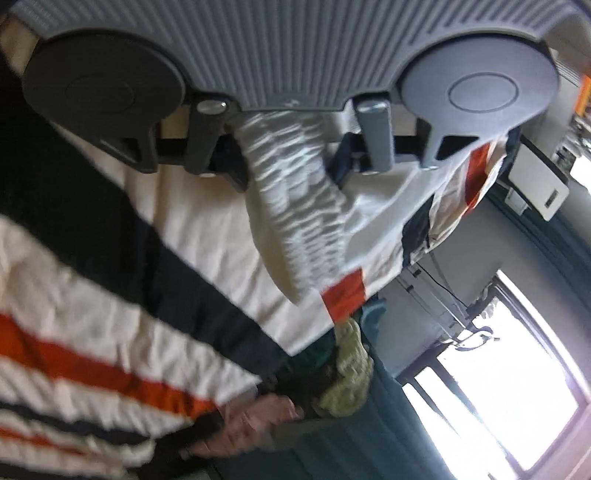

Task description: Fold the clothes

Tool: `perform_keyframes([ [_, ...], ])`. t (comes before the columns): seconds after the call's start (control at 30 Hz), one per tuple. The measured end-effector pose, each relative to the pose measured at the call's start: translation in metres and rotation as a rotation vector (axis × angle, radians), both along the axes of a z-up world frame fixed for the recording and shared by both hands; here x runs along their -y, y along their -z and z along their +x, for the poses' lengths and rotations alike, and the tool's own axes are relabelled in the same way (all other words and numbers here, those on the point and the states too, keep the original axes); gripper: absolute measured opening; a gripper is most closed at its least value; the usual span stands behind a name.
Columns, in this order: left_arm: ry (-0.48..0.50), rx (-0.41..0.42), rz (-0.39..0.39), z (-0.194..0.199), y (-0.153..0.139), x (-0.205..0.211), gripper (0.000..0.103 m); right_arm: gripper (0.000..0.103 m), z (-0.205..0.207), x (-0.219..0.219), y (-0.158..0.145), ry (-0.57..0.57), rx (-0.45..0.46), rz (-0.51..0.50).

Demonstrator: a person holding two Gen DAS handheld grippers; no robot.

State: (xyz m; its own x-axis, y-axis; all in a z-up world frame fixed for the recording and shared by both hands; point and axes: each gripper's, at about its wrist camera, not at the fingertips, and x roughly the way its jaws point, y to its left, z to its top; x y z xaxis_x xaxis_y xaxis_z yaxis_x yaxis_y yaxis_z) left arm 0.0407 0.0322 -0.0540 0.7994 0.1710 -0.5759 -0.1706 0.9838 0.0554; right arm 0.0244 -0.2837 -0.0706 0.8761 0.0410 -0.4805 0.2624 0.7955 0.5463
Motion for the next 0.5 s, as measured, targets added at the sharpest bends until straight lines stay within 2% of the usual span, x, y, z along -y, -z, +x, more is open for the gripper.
perform_keyframes([
  [0.13,-0.001,0.004,0.007,0.001,0.001,0.0,0.103,0.025,0.008,-0.008,-0.024,-0.045,0.148,-0.035],
  [0.33,0.006,0.021,0.005,-0.001,0.0,0.001,0.103,0.023,0.04,-0.017,-0.077,-0.203,0.433,-0.076],
  [0.4,0.014,0.035,0.008,-0.002,-0.001,0.003,0.103,0.023,0.05,-0.013,-0.086,-0.235,0.478,-0.059],
  [0.5,0.012,0.045,0.032,-0.002,-0.001,0.006,0.103,0.024,0.059,-0.004,-0.089,-0.234,0.491,-0.096],
])
